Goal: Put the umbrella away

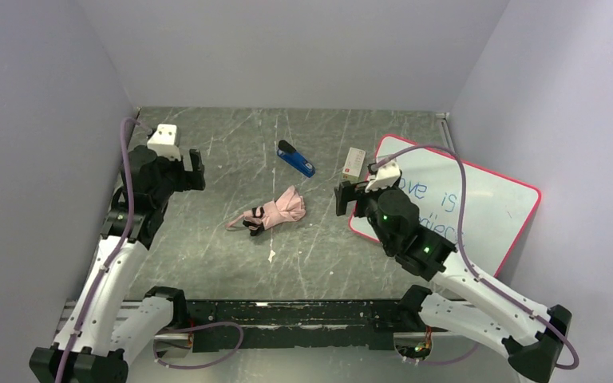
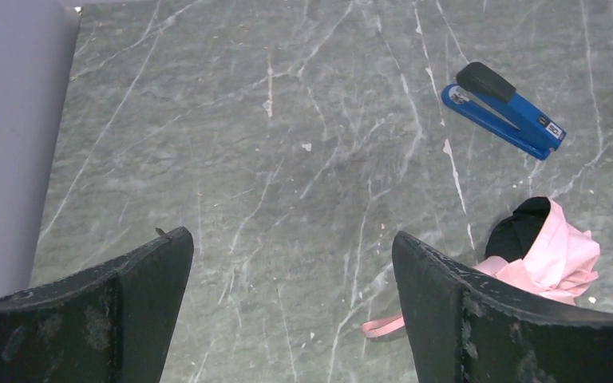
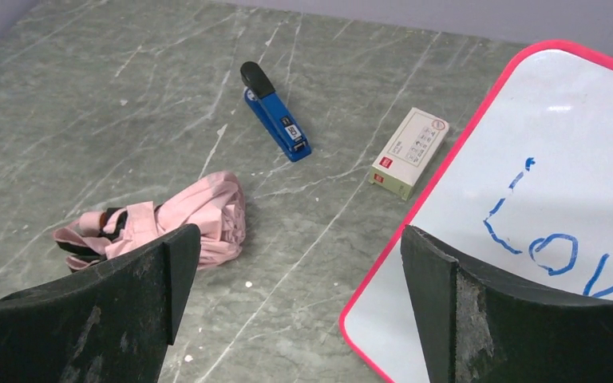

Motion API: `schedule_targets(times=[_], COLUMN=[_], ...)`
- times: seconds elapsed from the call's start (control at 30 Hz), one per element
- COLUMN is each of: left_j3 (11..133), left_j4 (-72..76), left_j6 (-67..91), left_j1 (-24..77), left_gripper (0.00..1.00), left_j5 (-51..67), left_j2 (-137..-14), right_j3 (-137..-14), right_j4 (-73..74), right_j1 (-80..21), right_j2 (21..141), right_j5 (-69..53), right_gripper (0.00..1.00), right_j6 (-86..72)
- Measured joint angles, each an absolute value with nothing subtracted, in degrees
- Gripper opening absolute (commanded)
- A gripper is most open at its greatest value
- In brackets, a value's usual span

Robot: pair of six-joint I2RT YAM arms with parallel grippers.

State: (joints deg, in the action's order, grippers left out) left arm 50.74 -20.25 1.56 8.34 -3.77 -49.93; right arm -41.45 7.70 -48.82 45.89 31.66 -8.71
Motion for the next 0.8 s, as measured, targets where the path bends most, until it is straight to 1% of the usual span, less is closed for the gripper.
schedule_targets(times=[0.3,0.5,0.63,0.8], left_j3=[48.3,47.7,47.0,47.0], left_j4=[-19.7,-19.4,-19.1,-19.0], left_j6=[2.8,2.9,2.9,2.9], left_j1=[5.5,4.7,4.5,4.1], left_gripper=[0.97,0.97,0.97,0.97], left_j5=[-3.9,-3.9,-3.9,-4.1], left_j2=[-48.1,-47.1,-46.5,-46.5], right_j3=[-42.2,-40.4,-39.7,-39.9], right_j4=[13.9,12.8,11.9,12.1], right_j1=[-48.8,-48.8,-48.8,-48.8], right_j2=[44.4,42.3,41.6,42.3], right_j5=[31.6,33.1,36.3,44.9], right_gripper=[1.0,1.0,1.0,1.0], right_j6=[-12.6,-14.6,-16.4,-19.5])
